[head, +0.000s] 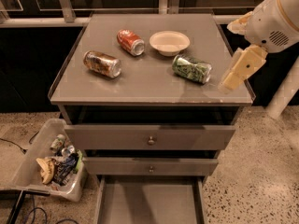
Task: Place green can into bottom drawer
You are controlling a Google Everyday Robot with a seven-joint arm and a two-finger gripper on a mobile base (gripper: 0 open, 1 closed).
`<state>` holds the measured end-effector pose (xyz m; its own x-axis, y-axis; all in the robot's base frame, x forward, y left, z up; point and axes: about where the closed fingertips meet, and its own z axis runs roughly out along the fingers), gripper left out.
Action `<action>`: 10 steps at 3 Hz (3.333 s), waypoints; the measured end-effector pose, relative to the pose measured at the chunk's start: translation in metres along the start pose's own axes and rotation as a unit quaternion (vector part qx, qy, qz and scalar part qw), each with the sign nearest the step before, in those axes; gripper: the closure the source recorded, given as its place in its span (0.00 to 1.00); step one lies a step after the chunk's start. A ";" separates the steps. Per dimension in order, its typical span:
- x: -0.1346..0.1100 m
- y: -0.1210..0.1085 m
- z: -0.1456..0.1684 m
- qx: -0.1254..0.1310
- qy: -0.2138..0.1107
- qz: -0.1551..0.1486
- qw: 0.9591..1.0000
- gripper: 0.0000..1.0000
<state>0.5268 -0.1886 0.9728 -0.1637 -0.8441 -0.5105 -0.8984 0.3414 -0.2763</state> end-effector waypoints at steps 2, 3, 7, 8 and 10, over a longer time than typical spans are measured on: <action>0.002 -0.005 0.007 0.004 -0.001 0.008 1.000 0.00; 0.003 -0.017 0.017 0.018 -0.005 0.021 1.000 0.00; 0.003 -0.104 0.127 0.060 -0.018 0.082 0.995 0.00; 0.002 -0.099 0.145 0.037 -0.026 0.089 0.995 0.00; 0.009 -0.095 0.173 0.006 -0.035 0.118 0.992 0.00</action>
Offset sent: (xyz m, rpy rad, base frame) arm 0.0180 -0.0045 -0.0117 0.0155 -0.0034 -0.0452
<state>0.6817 -0.1574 0.8533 -0.3399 -0.7101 -0.6167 -0.8338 0.5308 -0.1516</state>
